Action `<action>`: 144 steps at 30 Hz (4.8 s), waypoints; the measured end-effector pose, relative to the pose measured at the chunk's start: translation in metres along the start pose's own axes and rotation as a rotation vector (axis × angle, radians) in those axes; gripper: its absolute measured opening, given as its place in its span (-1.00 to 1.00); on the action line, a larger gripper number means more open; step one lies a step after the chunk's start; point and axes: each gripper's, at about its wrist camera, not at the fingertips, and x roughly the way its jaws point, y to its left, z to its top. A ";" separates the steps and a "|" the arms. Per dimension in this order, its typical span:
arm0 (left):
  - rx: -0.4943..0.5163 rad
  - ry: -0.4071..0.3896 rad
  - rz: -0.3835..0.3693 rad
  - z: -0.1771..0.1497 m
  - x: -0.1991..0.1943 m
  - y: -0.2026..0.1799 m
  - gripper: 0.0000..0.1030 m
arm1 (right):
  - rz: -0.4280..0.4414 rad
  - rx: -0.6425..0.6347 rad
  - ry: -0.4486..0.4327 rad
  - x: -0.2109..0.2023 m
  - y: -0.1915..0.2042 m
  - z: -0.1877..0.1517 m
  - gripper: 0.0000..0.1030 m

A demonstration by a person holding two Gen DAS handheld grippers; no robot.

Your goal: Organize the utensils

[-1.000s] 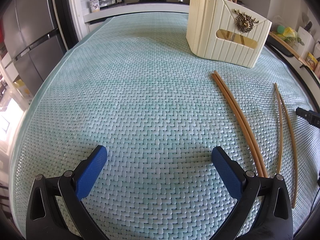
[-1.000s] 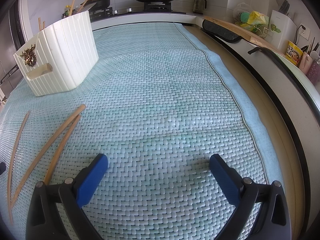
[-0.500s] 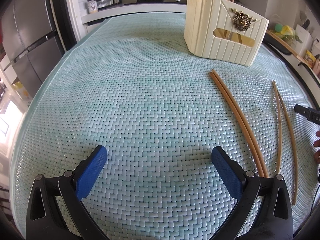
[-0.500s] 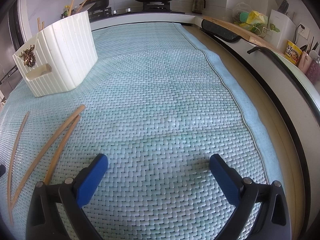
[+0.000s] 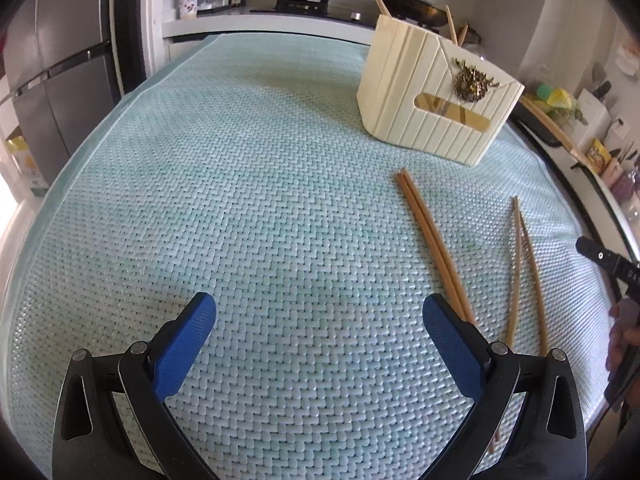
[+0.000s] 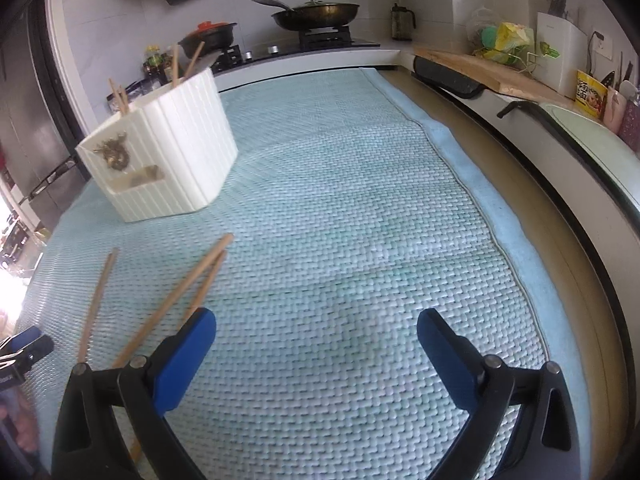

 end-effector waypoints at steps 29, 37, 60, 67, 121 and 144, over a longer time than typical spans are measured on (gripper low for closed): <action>0.032 0.064 0.018 0.031 0.021 -0.020 0.99 | 0.182 0.014 0.231 0.032 0.062 0.011 0.07; 0.113 0.107 0.034 0.037 0.042 -0.038 0.99 | 0.163 -0.038 0.259 0.044 0.076 0.025 0.01; 0.179 0.153 0.080 0.026 0.053 -0.055 0.99 | -0.026 -0.276 0.216 0.045 0.092 0.003 -0.06; 0.140 0.134 0.055 0.025 0.041 -0.043 0.99 | -0.017 -0.257 0.208 0.036 0.080 -0.007 -0.06; 0.192 0.506 0.066 0.099 0.103 -0.025 0.98 | 0.145 0.061 0.550 0.068 0.016 0.049 0.08; 0.099 0.351 -0.044 0.136 0.085 -0.061 -0.93 | 0.105 -0.019 0.301 0.074 0.055 0.095 -0.89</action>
